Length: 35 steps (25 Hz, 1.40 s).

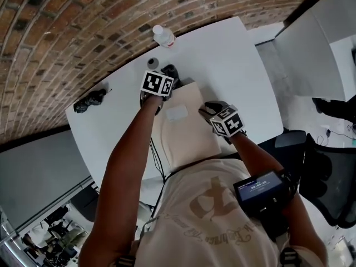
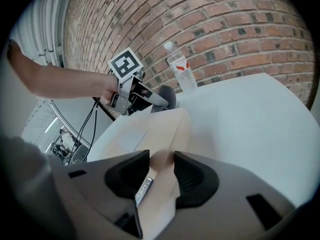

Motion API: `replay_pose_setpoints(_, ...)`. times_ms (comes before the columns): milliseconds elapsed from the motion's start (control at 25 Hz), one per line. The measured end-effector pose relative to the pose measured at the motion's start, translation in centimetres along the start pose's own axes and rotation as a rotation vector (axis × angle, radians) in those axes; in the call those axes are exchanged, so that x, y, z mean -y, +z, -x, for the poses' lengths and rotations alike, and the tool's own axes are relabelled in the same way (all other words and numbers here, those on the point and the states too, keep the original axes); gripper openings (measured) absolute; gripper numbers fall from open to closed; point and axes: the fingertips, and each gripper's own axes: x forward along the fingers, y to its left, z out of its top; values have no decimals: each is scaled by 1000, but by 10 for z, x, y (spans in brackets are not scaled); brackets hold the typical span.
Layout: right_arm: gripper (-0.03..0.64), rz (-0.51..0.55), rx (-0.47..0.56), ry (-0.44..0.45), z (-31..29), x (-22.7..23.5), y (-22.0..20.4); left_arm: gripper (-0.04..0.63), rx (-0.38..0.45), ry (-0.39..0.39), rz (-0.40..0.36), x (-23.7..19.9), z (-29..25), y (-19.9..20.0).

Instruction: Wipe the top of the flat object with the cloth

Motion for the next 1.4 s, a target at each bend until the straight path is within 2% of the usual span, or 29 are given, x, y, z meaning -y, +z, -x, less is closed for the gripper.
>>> replay_pose_setpoints(280, 166, 19, -3, -22, -2, 1, 1, 100, -15, 29, -22, -27, 17, -26)
replay_pose_setpoints(840, 164, 12, -11, -63, -2, 1, -3, 100, 7, 103, 41, -81, 55, -86)
replay_pose_setpoints(1040, 164, 20, -15, -76, -2, 1, -2, 100, -2, 158, 68, -102, 70, -106)
replay_pose_setpoints(1240, 164, 24, -8, -79, -1, 1, -1, 100, 41, 224, 146, -116, 95, -118)
replay_pose_setpoints(1400, 164, 18, 3, -75, 1, 1, -2, 100, 103, 238, 163, -108, 117, -108)
